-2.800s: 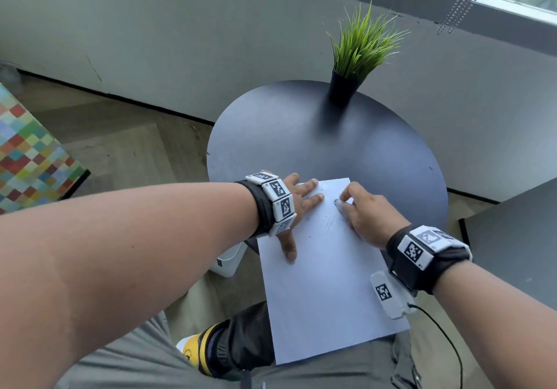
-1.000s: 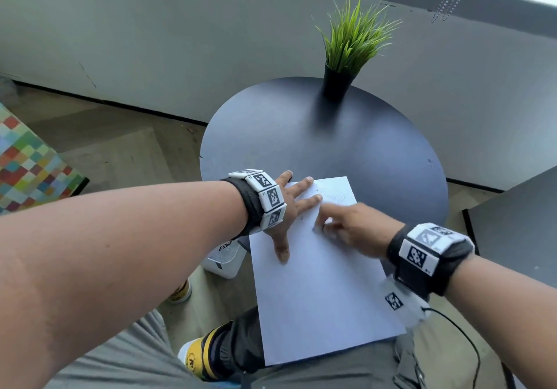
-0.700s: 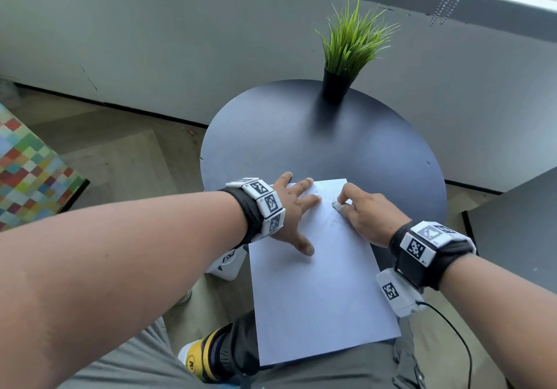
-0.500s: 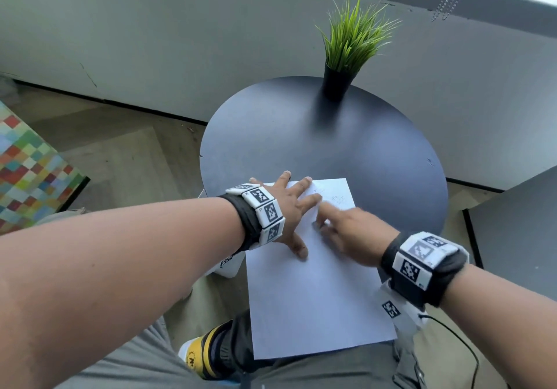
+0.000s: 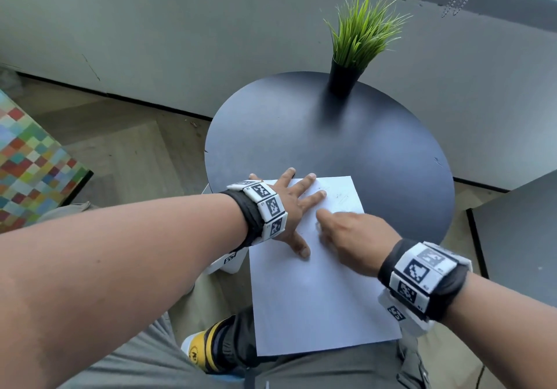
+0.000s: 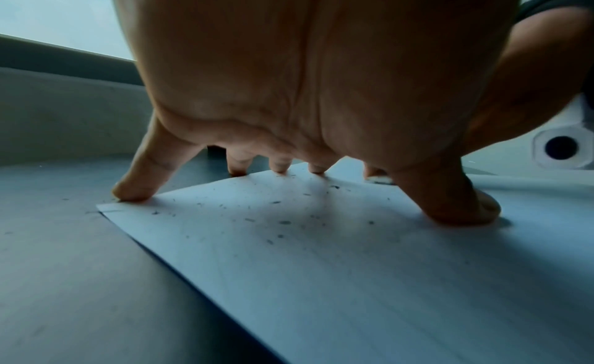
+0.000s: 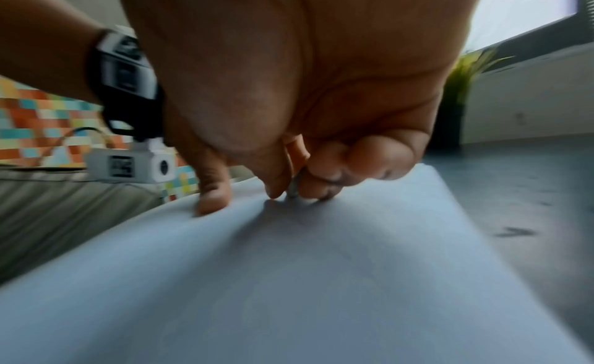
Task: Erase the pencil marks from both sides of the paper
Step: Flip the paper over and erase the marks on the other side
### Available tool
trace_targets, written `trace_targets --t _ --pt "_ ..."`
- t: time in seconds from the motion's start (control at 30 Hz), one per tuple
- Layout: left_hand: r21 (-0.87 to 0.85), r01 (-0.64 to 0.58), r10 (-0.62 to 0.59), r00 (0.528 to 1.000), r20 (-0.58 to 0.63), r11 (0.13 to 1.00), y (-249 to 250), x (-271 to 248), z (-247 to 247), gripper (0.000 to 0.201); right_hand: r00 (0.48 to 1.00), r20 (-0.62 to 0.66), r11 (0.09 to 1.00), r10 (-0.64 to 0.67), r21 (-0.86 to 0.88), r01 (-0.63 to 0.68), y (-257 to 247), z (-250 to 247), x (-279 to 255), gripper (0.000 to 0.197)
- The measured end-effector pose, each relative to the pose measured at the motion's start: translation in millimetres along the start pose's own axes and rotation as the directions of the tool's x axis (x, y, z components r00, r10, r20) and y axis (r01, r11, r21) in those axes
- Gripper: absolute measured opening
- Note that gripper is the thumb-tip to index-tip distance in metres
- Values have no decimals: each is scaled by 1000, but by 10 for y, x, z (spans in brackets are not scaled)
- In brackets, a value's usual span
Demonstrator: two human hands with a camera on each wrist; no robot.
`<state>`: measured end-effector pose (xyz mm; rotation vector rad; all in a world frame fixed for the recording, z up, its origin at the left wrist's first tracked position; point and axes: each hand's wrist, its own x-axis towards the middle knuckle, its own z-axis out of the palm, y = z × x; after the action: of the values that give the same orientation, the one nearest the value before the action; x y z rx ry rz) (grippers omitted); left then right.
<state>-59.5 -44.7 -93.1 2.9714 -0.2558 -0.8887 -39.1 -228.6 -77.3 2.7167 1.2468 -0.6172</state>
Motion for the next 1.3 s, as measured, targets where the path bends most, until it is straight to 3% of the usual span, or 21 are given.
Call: trace_targets --t 0.1,0.23,0.3,0.4,0.43,0.57,0.63,0.73,0.93,1.0,1.07,1.1,1.23,1.3 --pt "1 0 0 1000 5 1000 8 -4 -8 130 997 43 995 -64 -74 67 -44 -1 -58 9" --pt "-17 1 -1 1000 8 1000 11 -1 -11 130 981 -93 982 173 -57 -178 316 -160 94 14" --pt "-15 1 -1 1000 4 1000 7 -1 2 130 989 -69 986 131 -96 -138 211 -114 70 6" --pt "-2 -2 2 1000 -1 1000 0 15 9 131 994 75 986 -75 -143 85 -136 6 -77 14" --pt "-5 -1 1 1000 3 1000 0 17 2 131 993 84 982 -78 -163 91 -135 -6 -90 16" --pt "-11 7 -7 1000 19 1000 36 8 -31 130 990 -62 980 127 -148 -135 213 -107 18 14" --pt "-2 11 -11 1000 23 1000 52 6 -37 130 995 -43 979 94 -179 -100 98 -101 -2 21" --pt "17 16 -16 999 33 1000 52 3 -48 130 996 80 978 -46 -198 61 -177 -33 -111 22" --pt "7 17 -17 999 28 1000 58 19 -33 128 987 -89 985 136 -94 -145 186 -55 55 19" --pt "1 15 -15 1000 21 1000 58 14 -32 128 998 -51 997 38 -64 -41 34 -8 -2 25" --pt "3 14 -14 1000 19 1000 59 1 -45 128 995 46 996 -88 39 86 -154 34 -127 15" --pt "3 15 -15 1000 19 1000 55 1 -49 129 994 66 993 -91 85 86 -168 30 -144 14" --pt "5 19 -19 999 31 1000 55 18 -29 132 981 -16 974 196 122 -192 182 -78 31 21" --pt "7 18 -18 999 31 1000 63 17 -26 132 979 -26 975 201 104 -197 201 -65 30 17"
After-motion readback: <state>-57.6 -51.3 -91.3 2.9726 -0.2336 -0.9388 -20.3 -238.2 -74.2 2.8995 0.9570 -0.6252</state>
